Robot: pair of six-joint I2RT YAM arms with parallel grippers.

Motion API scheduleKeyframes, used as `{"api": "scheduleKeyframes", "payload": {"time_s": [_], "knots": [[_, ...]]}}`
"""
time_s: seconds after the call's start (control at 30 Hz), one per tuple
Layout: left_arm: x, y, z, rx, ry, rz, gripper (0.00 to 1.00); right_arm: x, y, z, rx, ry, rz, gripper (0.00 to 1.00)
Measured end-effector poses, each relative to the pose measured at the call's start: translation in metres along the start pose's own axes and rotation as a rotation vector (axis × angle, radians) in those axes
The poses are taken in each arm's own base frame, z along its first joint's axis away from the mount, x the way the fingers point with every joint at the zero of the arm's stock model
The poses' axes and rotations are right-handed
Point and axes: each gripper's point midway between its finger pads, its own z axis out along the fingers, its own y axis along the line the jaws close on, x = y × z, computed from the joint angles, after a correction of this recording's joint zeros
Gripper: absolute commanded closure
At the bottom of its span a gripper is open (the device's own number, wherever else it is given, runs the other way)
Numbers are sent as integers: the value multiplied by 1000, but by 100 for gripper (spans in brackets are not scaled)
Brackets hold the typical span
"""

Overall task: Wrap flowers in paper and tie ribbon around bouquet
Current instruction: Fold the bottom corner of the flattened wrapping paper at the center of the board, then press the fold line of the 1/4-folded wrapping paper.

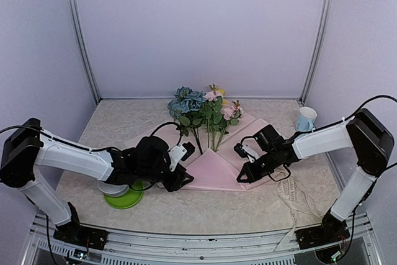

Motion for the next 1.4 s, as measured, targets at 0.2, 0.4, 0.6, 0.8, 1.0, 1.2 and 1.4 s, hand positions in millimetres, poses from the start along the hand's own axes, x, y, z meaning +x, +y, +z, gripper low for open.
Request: {"api": "scheduleKeyframes", "payload": {"time_s": [0.2, 0.4, 0.6, 0.8, 1.0, 1.2, 1.4], "knots": [[31, 19, 31, -83, 151, -9, 66, -2, -4, 1, 13, -7, 25, 100], [52, 33, 41, -139, 244, -36, 67, -4, -6, 1, 26, -13, 27, 100], [53, 32, 40, -153, 250, -62, 67, -10, -16, -3, 101, -16, 41, 70], [54, 32, 39, -177, 253, -73, 67, -24, -48, -32, 362, -18, 85, 58], [54, 31, 39, -185, 251, -84, 67, -40, -37, -69, 477, -80, 54, 70], [55, 31, 39, -191, 252, -80, 67, -45, 52, -41, 147, -140, -100, 91], [55, 31, 38, -199, 253, -87, 67, -13, 43, -5, 83, -53, -49, 99]]}}
